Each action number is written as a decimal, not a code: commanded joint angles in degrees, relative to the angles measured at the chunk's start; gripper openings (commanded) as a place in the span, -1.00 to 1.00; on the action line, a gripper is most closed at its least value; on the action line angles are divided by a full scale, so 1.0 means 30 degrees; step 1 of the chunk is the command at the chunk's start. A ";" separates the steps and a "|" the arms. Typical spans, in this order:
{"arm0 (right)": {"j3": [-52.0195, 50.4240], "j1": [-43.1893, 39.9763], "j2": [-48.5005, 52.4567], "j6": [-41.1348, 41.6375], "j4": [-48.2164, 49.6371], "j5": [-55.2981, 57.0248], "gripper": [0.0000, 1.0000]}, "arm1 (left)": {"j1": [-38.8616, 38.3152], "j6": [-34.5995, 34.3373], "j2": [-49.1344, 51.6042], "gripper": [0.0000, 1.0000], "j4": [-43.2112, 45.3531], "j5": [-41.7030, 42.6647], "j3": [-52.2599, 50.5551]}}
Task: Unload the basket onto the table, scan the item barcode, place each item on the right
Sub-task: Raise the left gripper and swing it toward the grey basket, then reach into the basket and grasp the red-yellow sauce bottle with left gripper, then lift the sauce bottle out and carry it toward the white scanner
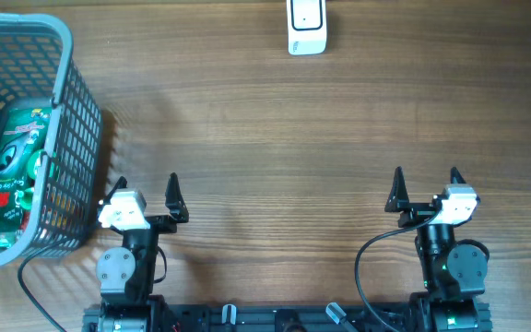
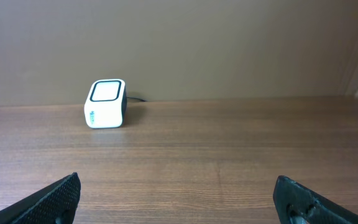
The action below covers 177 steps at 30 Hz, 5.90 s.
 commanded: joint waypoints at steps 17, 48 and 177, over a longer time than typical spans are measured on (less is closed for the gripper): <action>-0.0015 0.0087 0.0109 0.0357 0.0102 0.0386 0.99 | 0.0080 -0.0299 -0.0219 1.00 -0.0204 0.0510 0.0015; -0.0015 0.0087 0.0109 0.0357 0.0109 0.0379 0.99 | 0.0080 -0.5115 0.5005 0.99 -0.4284 0.7599 1.2553; -0.0015 0.0087 0.0109 0.0357 0.0109 0.0386 0.99 | 1.1519 -0.7053 2.8793 -0.92 -2.8115 -0.4291 3.7426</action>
